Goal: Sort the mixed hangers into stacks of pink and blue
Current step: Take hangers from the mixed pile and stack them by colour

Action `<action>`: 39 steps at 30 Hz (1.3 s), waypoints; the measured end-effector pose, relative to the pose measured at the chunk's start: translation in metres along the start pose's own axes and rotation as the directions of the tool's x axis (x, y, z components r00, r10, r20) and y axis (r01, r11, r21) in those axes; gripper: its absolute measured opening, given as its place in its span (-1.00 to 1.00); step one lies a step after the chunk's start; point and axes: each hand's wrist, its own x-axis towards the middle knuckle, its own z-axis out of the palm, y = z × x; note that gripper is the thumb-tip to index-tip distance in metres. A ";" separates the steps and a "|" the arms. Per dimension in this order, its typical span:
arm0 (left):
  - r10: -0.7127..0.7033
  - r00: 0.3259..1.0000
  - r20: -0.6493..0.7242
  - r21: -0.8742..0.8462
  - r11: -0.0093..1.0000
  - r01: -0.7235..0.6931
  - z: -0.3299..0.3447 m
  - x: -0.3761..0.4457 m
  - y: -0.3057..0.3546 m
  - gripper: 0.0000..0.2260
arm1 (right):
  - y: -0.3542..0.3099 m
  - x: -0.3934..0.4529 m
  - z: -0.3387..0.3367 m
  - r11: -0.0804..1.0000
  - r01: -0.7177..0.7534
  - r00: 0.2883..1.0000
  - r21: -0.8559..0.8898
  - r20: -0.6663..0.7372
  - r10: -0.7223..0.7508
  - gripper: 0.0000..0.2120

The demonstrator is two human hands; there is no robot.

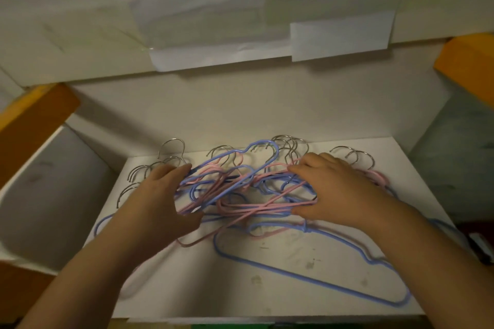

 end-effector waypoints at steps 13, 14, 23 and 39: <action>-0.023 0.999 -0.045 -0.036 0.999 0.021 0.005 -0.027 0.009 -0.17 | 0.009 0.012 -0.011 1.000 0.008 0.999 0.004 0.050 -0.008 -0.15; -0.026 0.999 -0.047 -0.035 0.999 0.024 0.005 -0.028 0.009 -0.16 | 0.009 0.012 -0.014 1.000 0.003 0.999 -0.006 0.037 -0.003 -0.16; -0.075 0.997 -0.031 -0.033 0.997 0.074 0.000 -0.032 0.011 -0.13 | 0.016 -0.029 -0.027 0.991 -0.128 0.990 -0.031 0.060 0.130 -0.11; -0.077 0.992 -0.101 -0.002 0.997 0.077 -0.031 -0.093 0.002 -0.15 | -0.056 -0.067 -0.011 0.991 -0.118 0.982 0.070 -0.142 0.126 -0.16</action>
